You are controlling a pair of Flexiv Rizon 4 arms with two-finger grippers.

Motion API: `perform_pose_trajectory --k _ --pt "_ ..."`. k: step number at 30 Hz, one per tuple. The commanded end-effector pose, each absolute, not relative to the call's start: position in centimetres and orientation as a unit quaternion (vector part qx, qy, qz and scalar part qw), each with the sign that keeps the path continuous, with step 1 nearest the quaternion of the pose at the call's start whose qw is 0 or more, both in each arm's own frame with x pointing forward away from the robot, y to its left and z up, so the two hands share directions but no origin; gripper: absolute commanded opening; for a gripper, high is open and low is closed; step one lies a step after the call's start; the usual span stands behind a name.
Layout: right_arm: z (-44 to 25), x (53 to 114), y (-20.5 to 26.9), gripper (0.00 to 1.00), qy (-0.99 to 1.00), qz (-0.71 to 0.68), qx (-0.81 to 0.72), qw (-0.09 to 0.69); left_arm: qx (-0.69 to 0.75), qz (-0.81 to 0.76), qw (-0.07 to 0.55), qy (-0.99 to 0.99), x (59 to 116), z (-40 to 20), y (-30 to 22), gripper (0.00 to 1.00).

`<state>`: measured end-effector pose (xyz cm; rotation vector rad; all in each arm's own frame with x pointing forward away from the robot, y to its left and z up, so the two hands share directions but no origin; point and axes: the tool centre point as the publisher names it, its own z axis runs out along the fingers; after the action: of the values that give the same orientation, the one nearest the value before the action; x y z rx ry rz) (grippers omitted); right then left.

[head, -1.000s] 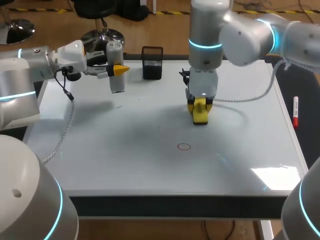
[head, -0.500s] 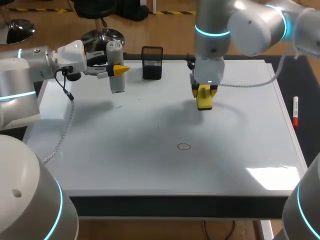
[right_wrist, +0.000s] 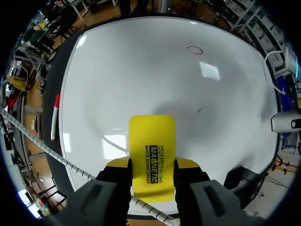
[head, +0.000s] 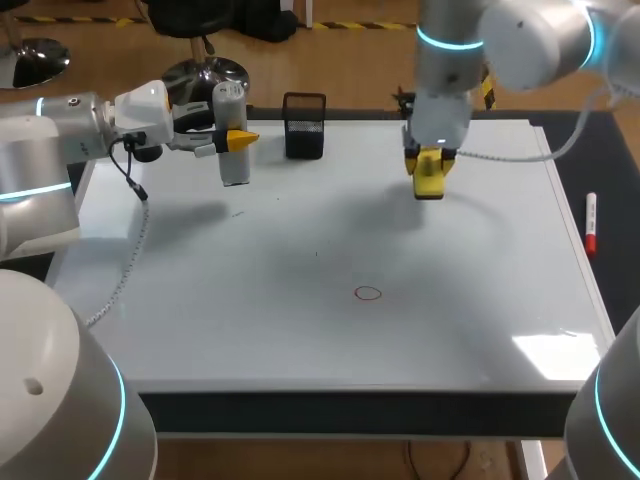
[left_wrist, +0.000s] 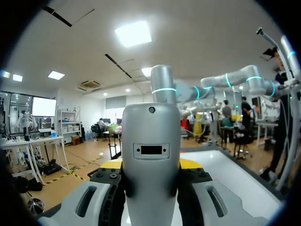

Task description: Pick up the inspection probe, press it on each red-marked spot on the whiteboard one by one, put down the probe, pick up the eraser, and wipe off all the red marks.

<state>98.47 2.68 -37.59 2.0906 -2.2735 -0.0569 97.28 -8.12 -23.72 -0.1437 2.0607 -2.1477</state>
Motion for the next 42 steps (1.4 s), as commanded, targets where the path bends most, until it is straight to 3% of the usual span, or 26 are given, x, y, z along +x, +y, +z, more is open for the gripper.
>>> perform_pose_trajectory --k 1,28,42 --pt "-37.6 100.3 2.0 0.00 -0.738 -0.022 0.673 0.040 -0.048 -0.719 0.082 0.689 97.3 -23.7 -8.1 0.00" --pt "-38.3 104.6 -6.7 0.00 -0.802 -0.035 0.594 0.047 -0.048 -0.719 0.082 0.689 97.3 -23.7 -8.1 0.00" --pt "-37.9 104.6 -7.2 0.00 -0.803 -0.026 0.593 0.055 -0.048 -0.719 0.082 0.689 97.3 -23.7 -8.1 0.00"
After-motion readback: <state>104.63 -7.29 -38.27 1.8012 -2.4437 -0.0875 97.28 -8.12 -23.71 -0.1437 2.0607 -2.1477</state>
